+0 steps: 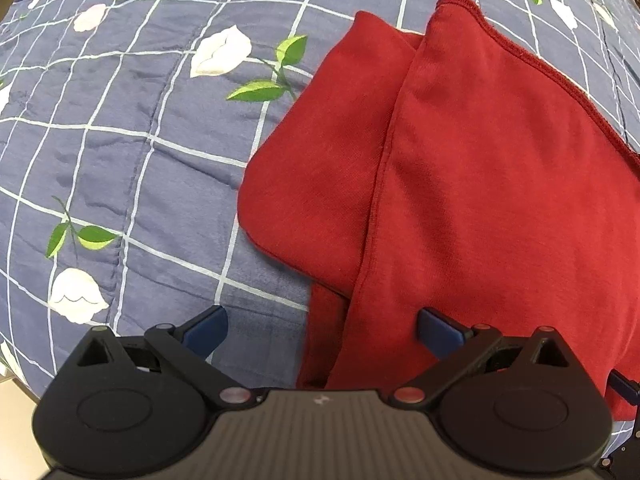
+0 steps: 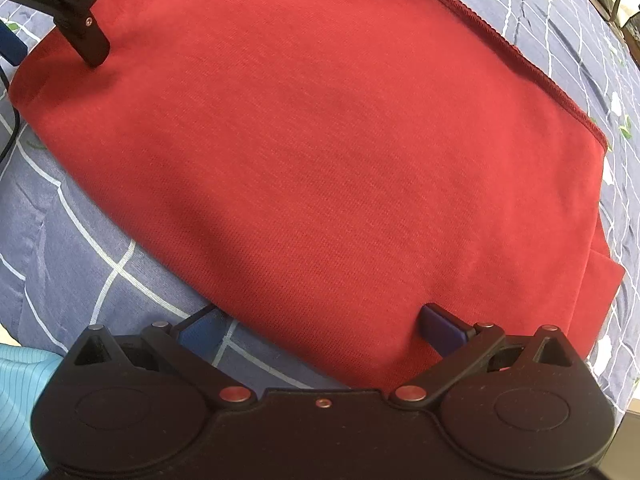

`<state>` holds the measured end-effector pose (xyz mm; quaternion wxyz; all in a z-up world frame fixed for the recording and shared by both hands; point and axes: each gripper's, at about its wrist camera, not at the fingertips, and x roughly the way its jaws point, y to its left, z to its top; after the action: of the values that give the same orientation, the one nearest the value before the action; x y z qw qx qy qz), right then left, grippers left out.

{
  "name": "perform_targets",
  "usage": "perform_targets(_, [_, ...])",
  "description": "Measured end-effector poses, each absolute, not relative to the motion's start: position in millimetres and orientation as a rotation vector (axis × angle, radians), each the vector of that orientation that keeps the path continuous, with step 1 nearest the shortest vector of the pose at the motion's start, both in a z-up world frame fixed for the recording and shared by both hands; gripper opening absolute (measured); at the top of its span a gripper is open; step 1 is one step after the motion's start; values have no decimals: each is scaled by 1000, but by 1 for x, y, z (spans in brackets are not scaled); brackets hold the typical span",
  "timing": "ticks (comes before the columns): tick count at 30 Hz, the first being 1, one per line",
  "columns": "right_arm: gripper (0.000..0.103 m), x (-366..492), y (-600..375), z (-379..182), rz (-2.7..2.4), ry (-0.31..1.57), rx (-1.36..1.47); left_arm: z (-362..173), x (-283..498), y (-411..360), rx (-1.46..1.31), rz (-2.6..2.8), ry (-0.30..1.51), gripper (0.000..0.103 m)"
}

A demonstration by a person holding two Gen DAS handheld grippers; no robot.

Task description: Fold small clothes

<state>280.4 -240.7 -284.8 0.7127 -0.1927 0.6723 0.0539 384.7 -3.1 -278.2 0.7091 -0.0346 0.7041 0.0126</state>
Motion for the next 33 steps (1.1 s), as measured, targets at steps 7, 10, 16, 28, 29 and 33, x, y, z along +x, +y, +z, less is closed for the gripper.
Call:
perform_targets(7, [103, 281, -242, -285, 117, 1495, -421, -287, 395, 3, -110, 35, 1615, 103])
perform_targets(10, [103, 283, -244, -282, 122, 1501, -415, -284, 398, -1, -104, 27, 1609, 97])
perform_targets(16, [103, 279, -257, -270, 99, 1492, -385, -277, 398, -6, -162, -12, 1589, 62])
perform_targets(28, [103, 259, -340, -230, -24, 1444, -305, -227, 372, -57, -39, 59, 1415, 11])
perform_targets(29, [103, 258, -349, -227, -32, 1439, -302, -220, 369, -62, -12, 50, 1391, 11])
perform_targets(33, [103, 251, -386, -217, -65, 1415, -294, -196, 365, -103, 84, -6, 1308, 10])
